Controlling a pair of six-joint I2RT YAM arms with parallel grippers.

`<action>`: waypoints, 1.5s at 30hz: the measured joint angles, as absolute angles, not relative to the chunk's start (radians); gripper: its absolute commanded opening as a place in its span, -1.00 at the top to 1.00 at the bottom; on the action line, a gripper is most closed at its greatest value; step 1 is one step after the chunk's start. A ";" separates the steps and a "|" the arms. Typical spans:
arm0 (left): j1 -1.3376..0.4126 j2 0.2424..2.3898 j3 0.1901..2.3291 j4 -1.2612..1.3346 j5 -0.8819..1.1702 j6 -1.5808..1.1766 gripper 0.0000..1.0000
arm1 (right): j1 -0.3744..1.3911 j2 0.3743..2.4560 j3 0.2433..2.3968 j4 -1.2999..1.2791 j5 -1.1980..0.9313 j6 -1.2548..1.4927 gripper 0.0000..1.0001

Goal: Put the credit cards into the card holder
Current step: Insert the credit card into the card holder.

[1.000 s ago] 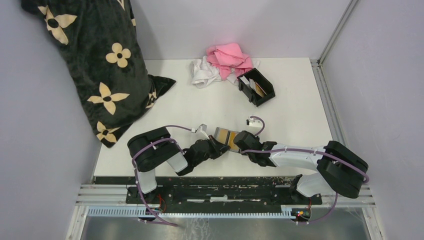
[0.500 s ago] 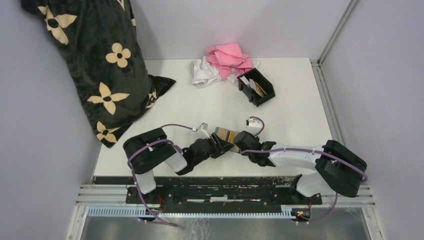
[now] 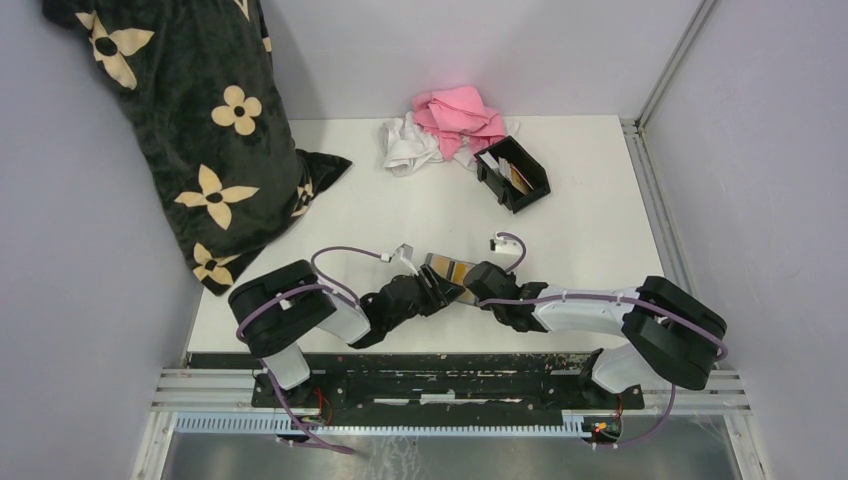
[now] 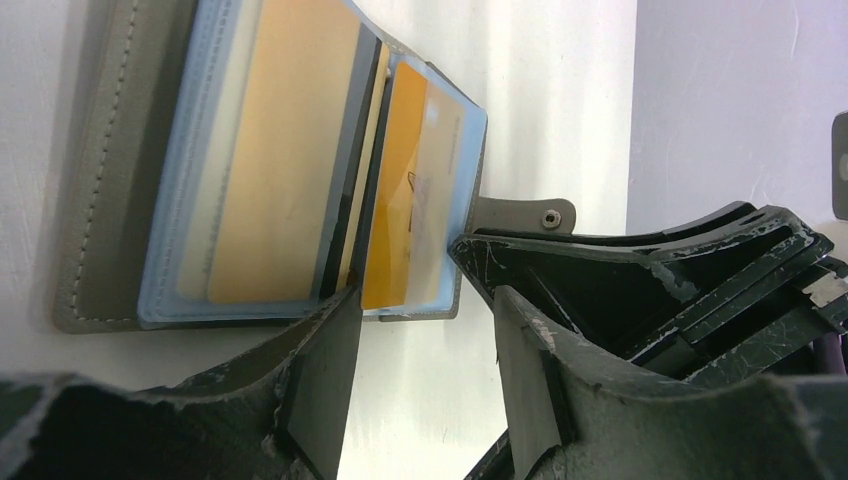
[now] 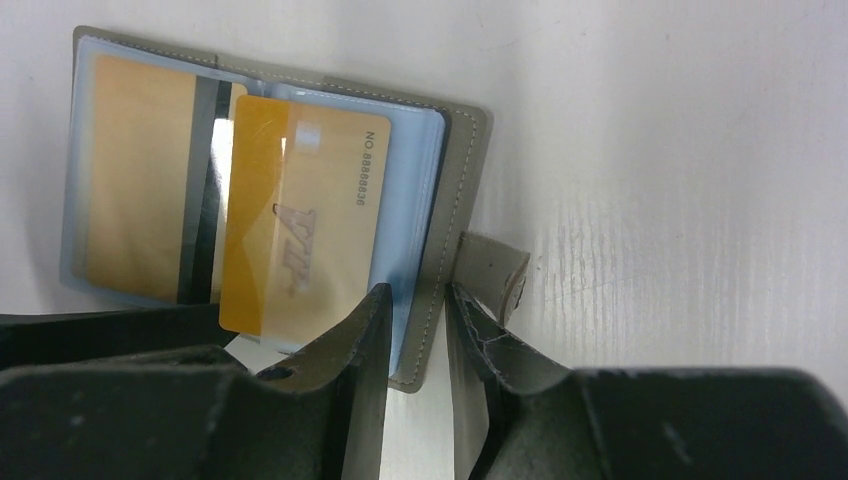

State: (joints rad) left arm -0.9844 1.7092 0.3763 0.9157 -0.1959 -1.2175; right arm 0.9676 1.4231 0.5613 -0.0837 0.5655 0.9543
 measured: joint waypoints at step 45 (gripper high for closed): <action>-0.994 1.645 0.618 0.446 -0.414 -0.845 0.94 | 0.966 1.435 0.587 -0.102 0.569 0.941 0.35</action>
State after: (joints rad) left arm -0.9939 1.6455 0.6182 0.4461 -0.4145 -0.8448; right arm 0.9657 1.4345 0.5873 -0.1020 0.5686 0.9405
